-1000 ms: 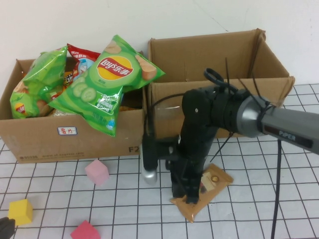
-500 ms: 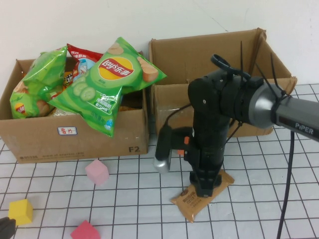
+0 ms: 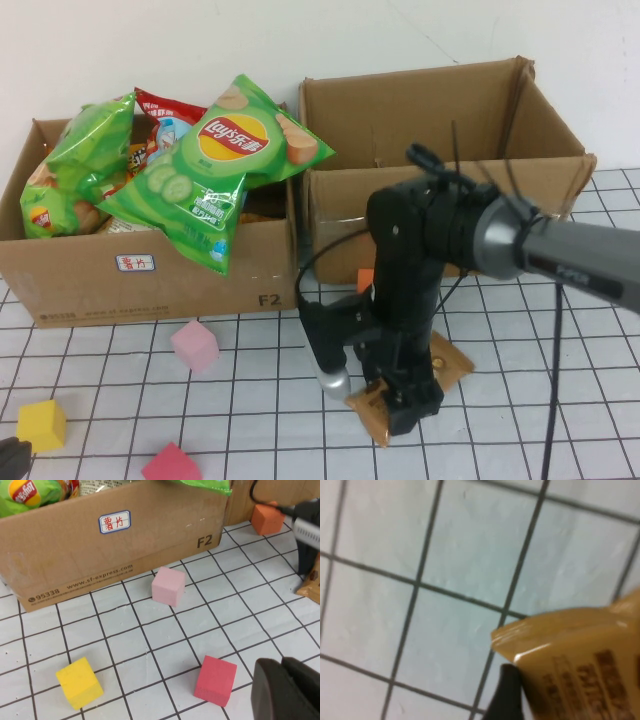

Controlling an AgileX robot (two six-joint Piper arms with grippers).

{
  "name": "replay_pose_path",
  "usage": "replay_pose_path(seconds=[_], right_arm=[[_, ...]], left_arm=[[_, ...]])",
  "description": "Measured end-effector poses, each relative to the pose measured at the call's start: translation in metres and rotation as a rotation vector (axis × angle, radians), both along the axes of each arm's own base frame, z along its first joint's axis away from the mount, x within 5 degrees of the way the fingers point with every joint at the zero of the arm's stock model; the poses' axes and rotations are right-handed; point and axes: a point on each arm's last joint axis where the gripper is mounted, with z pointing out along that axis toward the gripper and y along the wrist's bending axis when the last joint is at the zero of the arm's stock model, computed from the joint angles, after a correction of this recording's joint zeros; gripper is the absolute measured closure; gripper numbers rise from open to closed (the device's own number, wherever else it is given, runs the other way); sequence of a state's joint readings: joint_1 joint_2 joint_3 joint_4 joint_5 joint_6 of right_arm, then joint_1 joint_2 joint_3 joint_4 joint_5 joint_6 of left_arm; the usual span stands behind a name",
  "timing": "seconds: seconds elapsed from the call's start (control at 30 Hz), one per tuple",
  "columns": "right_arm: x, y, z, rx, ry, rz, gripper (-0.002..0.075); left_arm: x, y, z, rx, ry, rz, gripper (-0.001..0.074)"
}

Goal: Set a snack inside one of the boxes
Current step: Pick up the biscuit

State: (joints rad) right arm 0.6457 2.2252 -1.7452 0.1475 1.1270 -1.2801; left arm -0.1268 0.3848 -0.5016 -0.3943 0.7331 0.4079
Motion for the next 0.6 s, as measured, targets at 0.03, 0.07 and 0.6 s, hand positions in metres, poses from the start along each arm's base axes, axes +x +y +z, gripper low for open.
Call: replay_pose_path(seconds=[0.03, 0.07, 0.6], right_arm=[[0.0005, -0.0002, -0.0050, -0.010, 0.005, 0.008, 0.0136], [0.0009, 0.0000, -0.0061, -0.010, 0.004, 0.008, 0.0136], [-0.0040, 0.0036, 0.0016, 0.013, 0.079, -0.022, 0.0257]], left_arm=[[0.0000, 0.0000, 0.0000, 0.002, -0.001, -0.001, 0.0736], [0.0000, 0.0000, 0.0000, 0.003, -0.001, -0.002, 0.0736], [0.0000, 0.0000, 0.0000, 0.008, -0.004, -0.005, 0.0736]])
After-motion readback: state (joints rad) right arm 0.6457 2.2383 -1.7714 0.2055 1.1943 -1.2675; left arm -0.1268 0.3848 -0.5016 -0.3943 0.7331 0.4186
